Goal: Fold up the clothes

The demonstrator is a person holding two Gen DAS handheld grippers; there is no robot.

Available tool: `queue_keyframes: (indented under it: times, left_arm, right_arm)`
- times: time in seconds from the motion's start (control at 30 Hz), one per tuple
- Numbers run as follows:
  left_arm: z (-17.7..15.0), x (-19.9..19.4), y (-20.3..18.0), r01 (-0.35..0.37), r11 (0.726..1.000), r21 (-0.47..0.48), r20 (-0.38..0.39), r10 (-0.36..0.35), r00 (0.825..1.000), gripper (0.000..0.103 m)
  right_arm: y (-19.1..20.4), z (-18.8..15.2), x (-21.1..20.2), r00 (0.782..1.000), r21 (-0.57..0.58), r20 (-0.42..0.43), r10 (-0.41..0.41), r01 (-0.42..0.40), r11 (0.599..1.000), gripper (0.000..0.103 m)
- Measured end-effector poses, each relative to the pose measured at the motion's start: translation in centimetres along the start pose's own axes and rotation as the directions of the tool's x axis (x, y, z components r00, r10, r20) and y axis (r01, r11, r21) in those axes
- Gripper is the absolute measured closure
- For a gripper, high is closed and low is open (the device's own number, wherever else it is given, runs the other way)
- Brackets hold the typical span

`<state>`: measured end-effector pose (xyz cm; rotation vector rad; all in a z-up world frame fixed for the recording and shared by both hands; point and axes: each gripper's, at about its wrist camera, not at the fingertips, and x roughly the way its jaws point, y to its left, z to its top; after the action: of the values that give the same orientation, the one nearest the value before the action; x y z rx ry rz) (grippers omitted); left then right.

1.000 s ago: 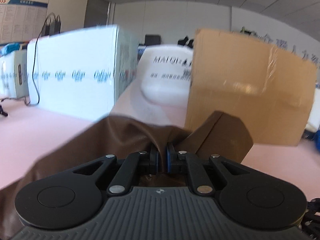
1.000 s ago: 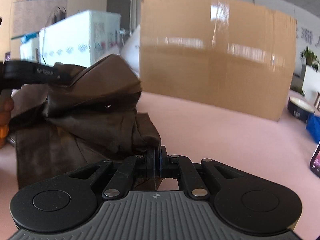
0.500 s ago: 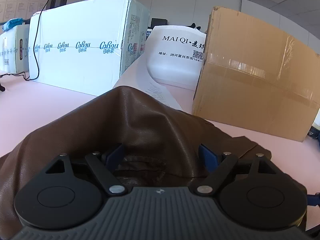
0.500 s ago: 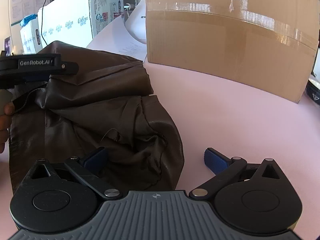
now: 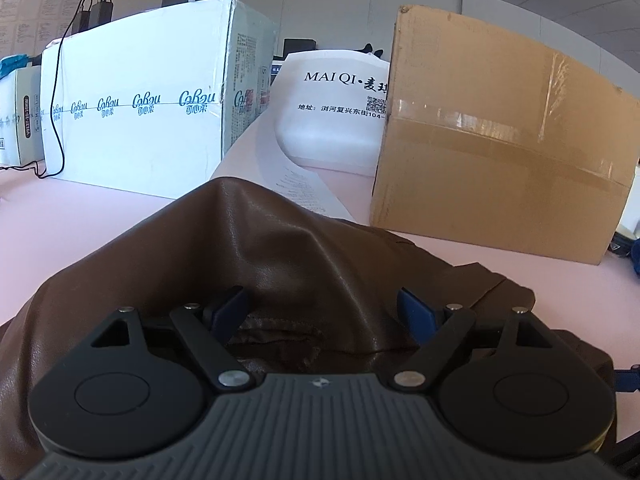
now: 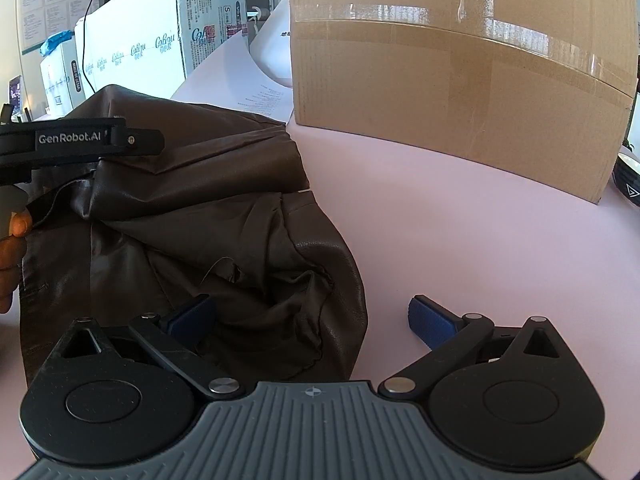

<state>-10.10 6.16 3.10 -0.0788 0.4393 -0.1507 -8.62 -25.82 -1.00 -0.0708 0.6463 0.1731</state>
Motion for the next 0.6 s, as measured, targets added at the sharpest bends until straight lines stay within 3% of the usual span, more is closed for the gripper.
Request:
queue_keyframes:
  times: [0.47,0.6]
  left_arm:
    - [0.2,0.0,0.5,0.004,1.000,-0.026,-0.003,-0.004,1.000,0.023]
    - [0.6,-1.7,1.1,-0.008,1.000,-0.015,0.074,0.009,0.997,0.023]
  right_arm:
    - [2.2,1.1,1.9,1.000,-0.002,-0.003,0.000,0.000,1.000,0.000]
    - [2.2,1.1,2.0,1.000,-0.002,-0.003,-0.001,0.001,1.000,0.000]
